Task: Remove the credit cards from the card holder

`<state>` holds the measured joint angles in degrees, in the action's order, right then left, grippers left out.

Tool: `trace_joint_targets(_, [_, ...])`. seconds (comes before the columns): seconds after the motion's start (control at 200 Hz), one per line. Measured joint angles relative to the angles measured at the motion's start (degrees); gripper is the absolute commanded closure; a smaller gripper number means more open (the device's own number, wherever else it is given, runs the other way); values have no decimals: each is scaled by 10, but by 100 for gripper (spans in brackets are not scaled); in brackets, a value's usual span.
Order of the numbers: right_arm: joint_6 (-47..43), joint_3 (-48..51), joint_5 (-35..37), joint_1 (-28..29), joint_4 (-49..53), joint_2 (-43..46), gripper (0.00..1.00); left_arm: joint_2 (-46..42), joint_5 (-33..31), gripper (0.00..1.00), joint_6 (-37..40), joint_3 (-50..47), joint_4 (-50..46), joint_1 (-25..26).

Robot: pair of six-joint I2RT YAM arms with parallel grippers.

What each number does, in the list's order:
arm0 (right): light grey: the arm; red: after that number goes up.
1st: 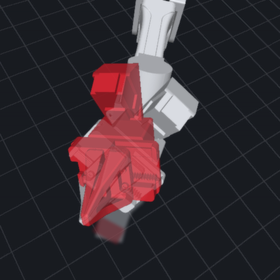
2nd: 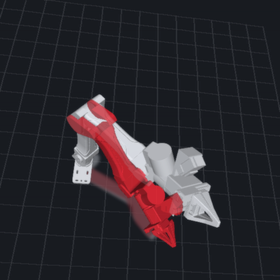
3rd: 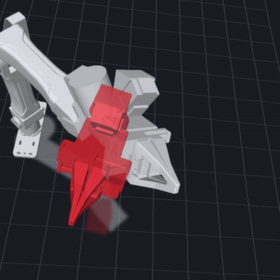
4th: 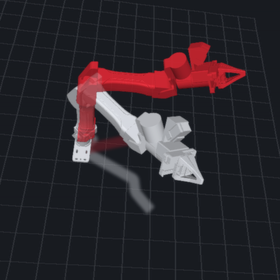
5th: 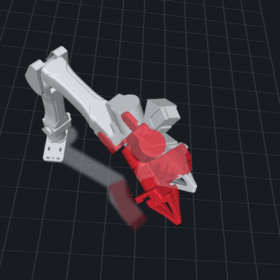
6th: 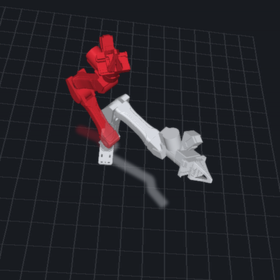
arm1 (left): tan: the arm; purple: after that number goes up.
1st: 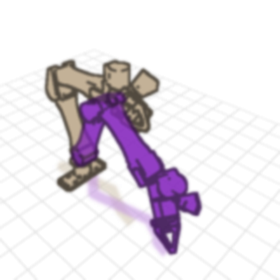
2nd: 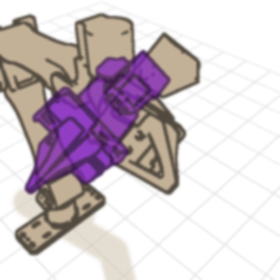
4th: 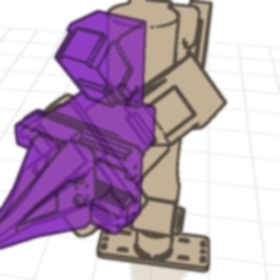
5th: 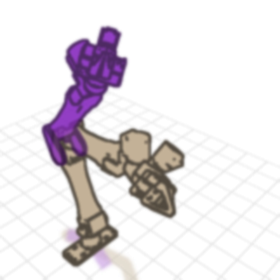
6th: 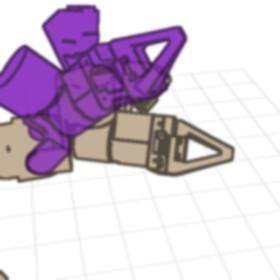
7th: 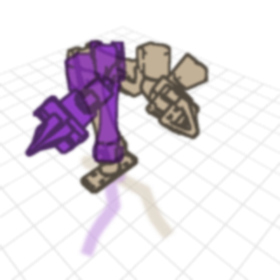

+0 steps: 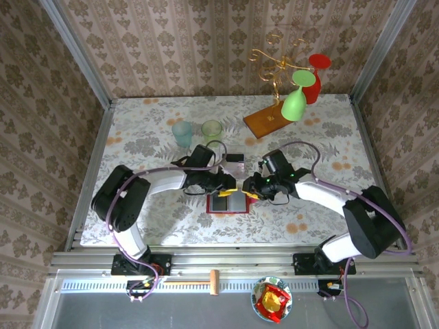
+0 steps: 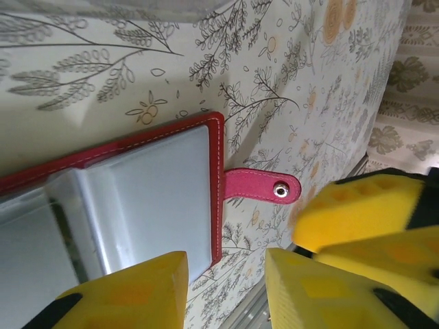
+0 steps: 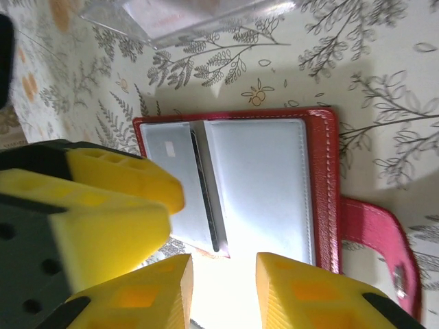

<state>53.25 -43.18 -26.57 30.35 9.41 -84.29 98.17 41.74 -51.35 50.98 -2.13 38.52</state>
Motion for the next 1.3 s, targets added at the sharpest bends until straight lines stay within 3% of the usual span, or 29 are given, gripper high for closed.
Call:
trace_joint_targets(0.275, [10, -49, -12, 36, -24, -75, 69, -64, -31, 63, 10, -60, -21, -41])
trace_joint_targets(0.5, [10, -77, -24, 48, -31, -116, 69, -100, -75, 63, 42, -77, -72, -42])
trace_joint_targets(1.3, [9, -112, -42, 63, -30, -171, 69, -107, -77, 66, 15, -135, -30, -43])
